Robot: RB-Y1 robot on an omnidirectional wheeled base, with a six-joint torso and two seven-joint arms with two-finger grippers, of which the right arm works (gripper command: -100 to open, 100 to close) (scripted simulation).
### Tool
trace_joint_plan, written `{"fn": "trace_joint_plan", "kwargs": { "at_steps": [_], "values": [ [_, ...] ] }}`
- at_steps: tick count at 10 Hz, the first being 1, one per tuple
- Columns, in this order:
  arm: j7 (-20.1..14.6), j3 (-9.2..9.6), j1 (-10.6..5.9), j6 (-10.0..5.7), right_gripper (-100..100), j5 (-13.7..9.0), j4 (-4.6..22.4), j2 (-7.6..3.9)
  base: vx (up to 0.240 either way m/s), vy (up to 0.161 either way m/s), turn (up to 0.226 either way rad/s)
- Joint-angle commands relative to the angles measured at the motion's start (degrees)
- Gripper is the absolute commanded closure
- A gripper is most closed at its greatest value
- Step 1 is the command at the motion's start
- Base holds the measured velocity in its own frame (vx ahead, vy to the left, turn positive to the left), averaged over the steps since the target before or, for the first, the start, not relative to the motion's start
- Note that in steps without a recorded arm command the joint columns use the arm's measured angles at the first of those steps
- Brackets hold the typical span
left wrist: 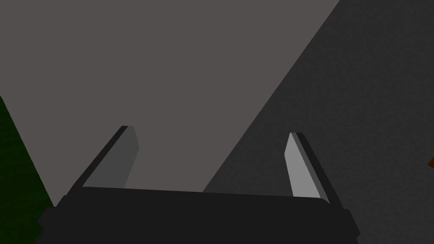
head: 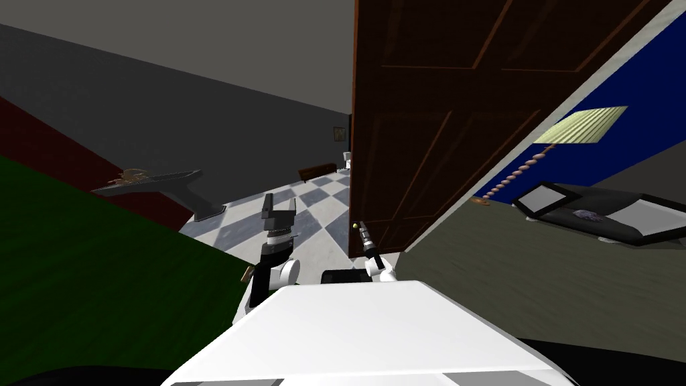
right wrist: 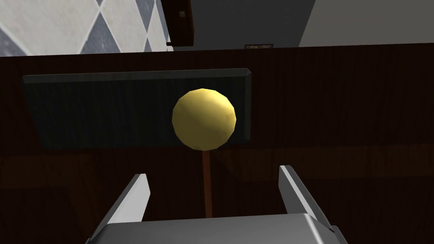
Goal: Push the door open
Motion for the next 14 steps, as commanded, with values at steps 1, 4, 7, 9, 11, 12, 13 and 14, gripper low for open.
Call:
{"fn": "trace_joint_plan", "kwargs": {
  "at_steps": [1, 4, 7, 9, 11, 12, 13, 14],
  "values": [
    [0.2, -0.25, -0.49, -0.41, -100, -0.1, 0.9, 1.49, 0.135, 0.124, -0.01],
    [0.1, -0.32, -0.63, -0.59, 100, -0.1, 1.4, 0.88, 0.007, 0.007, 0.0],
    [0.1, -0.32, -0.63, -0.59, 100, -0.1, 1.4, 0.88, -0.009, -0.012, 0.001],
    [0.3, 1.38, -0.85, -0.56, -100, -0.9, 1.5, -0.36, -0.007, -0.025, -0.107],
    [0.4, 3.42, -1.13, -0.51, -100, -1.9, 1.7, -1.3, -0.023, -0.096, -0.233],
    [0.5, 4.37, -1.25, -0.49, -100, -2.4, 1.8, -1.6, -0.047, -0.077, -0.132],
    [0.6, 5.38, -1.39, -0.47, -100, -2.8, 1.9, -1.83, -0.052, -0.065, -0.192],
    [0.7, 6.43, -1.53, -0.45, -100, -3.3, 2.0, -1.99, -0.041, -0.051, -0.176]
  ]
}}
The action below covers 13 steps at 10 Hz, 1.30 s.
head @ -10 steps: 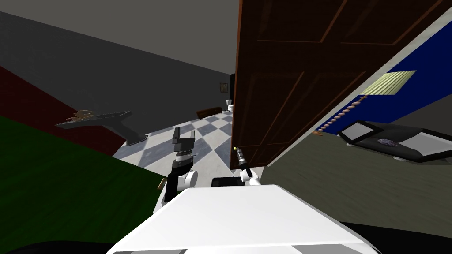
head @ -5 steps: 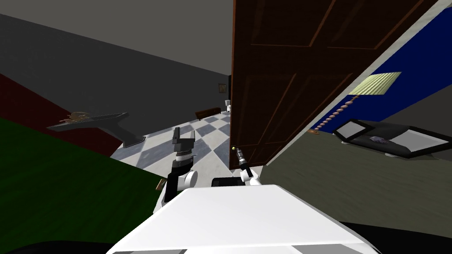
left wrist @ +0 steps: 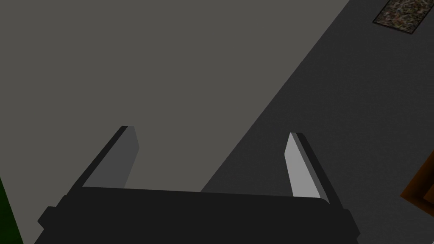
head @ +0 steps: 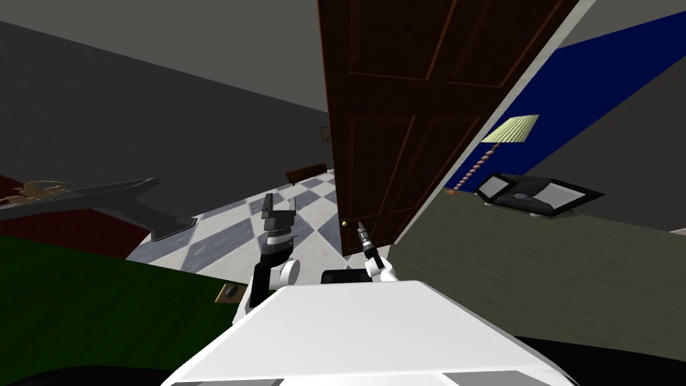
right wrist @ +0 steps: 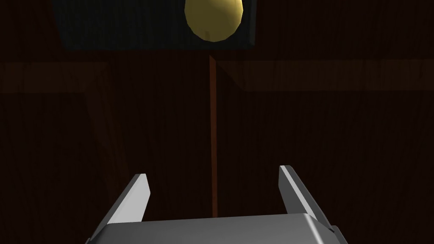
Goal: Push the door open
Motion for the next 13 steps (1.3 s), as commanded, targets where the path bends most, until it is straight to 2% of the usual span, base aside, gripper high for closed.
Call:
{"fn": "trace_joint_plan", "kwargs": {
  "at_steps": [1, 4, 5, 7, 8, 9, 10, 11, 12, 13],
  "values": [
    [0.1, 1.74, -0.32, -0.07, -100, -0.8, 0.3, -0.17, -0.041, -0.038, -0.175],
    [0.4, 4.96, -0.75, 0.0, -100, -2.4, 0.6, 0.19, -0.05, -0.022, -0.197],
    [0.4, 4.96, -0.75, 0.0, -100, -2.4, 0.6, 0.19, -0.041, 0.002, -0.039],
    [0.6, 7.39, -1.07, 0.05, -100, -3.5, 0.8, 1.04, -0.068, 0.013, -0.198],
    [0.6, 7.39, -1.07, 0.05, -100, -3.5, 0.8, 1.04, -0.059, 0.029, -0.024],
    [0.7, 9.01, -1.29, 0.08, -100, -4.3, 1.0, 1.92, -0.098, 0.082, -0.176],
    [0.7, 9.01, -1.29, 0.08, -100, -4.3, 2.0, 1.92, -0.084, 0.089, -0.106],
    [0.7, 9.01, -1.29, 0.08, -100, -4.3, 1.0, 1.92, -0.03, 0.039, 0.011],
    [0.8, 10.13, -1.44, 0.11, -100, -4.8, 1.1, 2.75, -0.075, 0.103, -0.091],
    [0.8, 10.13, -1.44, 0.11, -100, -4.8, 1.1, 2.75, -0.096, 0.108, -0.085]
  ]
}}
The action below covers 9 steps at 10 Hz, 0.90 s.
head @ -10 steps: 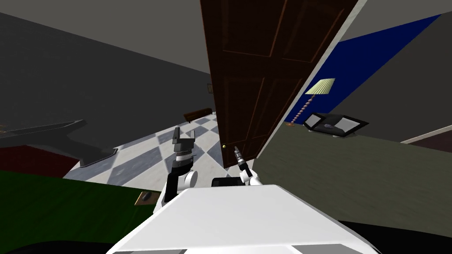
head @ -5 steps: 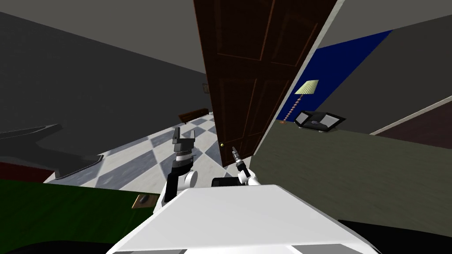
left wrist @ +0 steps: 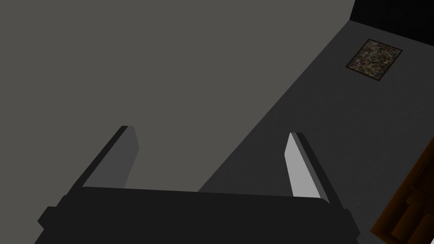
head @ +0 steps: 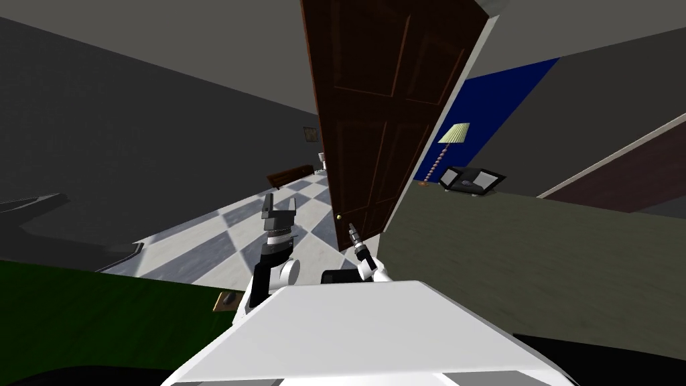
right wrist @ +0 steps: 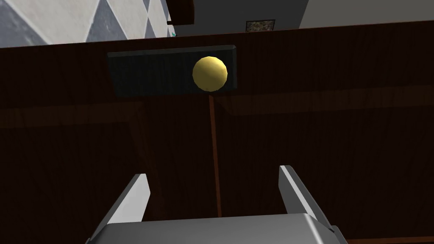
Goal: Push the door open
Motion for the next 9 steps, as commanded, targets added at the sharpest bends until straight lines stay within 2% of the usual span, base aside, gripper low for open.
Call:
{"fn": "trace_joint_plan", "kwargs": {
  "at_steps": [1, 2, 5, 8, 9],
  "values": [
    [0.2, 0.68, 0.17, 0.28, -100, -0.3, -0.4, 0.57, -0.133, 0.142, -0.047],
    [0.0, 0.45, 0.23, 0.16, -100, -0.1, -0.3, 0.21, -0.059, 0.068, -0.017],
    [0.1, 0.42, 0.21, 0.15, -100, -0.2, -0.2, -1.0, 0.099, -0.104, -0.002],
    [0.4, 0.14, 0.08, 0.19, -100, -0.2, -0.1, -3.0, 0.204, -0.092, 0.007],
    [0.5, -0.06, -0.01, 0.22, -100, -0.2, 0.0, -3.2, 0.219, 0.016, 0.026]
  ]
}}
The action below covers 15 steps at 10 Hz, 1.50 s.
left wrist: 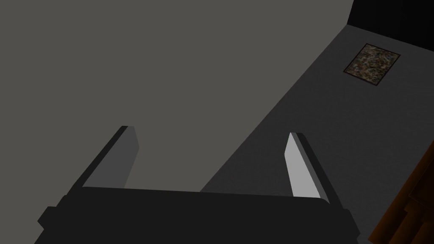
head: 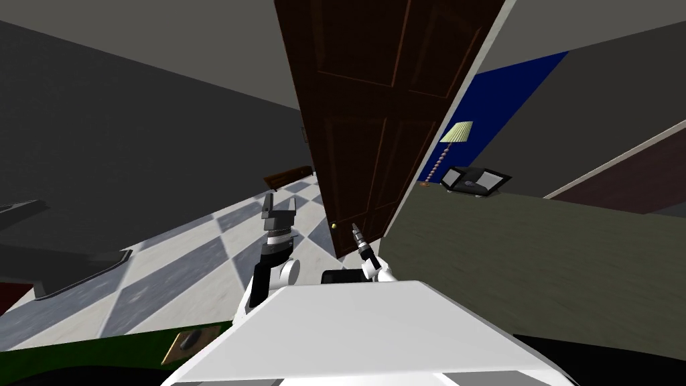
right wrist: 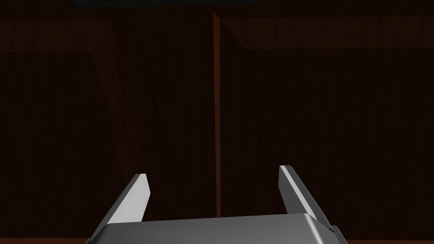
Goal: Push the door open
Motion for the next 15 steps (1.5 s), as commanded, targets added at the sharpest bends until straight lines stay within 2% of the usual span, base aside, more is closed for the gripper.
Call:
{"fn": "trace_joint_plan", "kwargs": {
  "at_steps": [1, 3, 6, 7, 8, 13, 14, 15],
  "values": [
    [0.1, -0.23, -0.45, -0.58, -100, 0.0, 1.0, 0.22, 0.197, 0.097, 0.019],
    [0.3, -0.42, -0.53, -0.55, -100, -0.1, 1.1, 1.31, 0.131, 0.138, 0.013],
    [0.5, -0.64, -0.63, -0.52, -100, -0.1, 1.2, 3.92, 0.016, 0.207, 0.005],
    [0.5, -0.67, -0.18, -0.48, -100, -0.1, 0.8, 3.23, -0.026, 0.095, -0.002],
    [0.5, -0.67, -0.18, -0.48, 100, -0.1, 0.8, 3.23, 0.004, -0.009, -0.003],
    [0.5, -0.67, -0.18, -0.48, 100, -0.1, 0.8, 3.23, 0.006, -0.022, 0.001],
    [0.8, -0.7, -0.15, -0.52, -100, -0.5, 0.8, 1.6, 0.007, -0.087, 0.03],
    [1.0, -0.72, -0.12, -0.55, -100, -0.8, 0.7, 0.67, -0.007, -0.159, 0.058]
  ]
}}
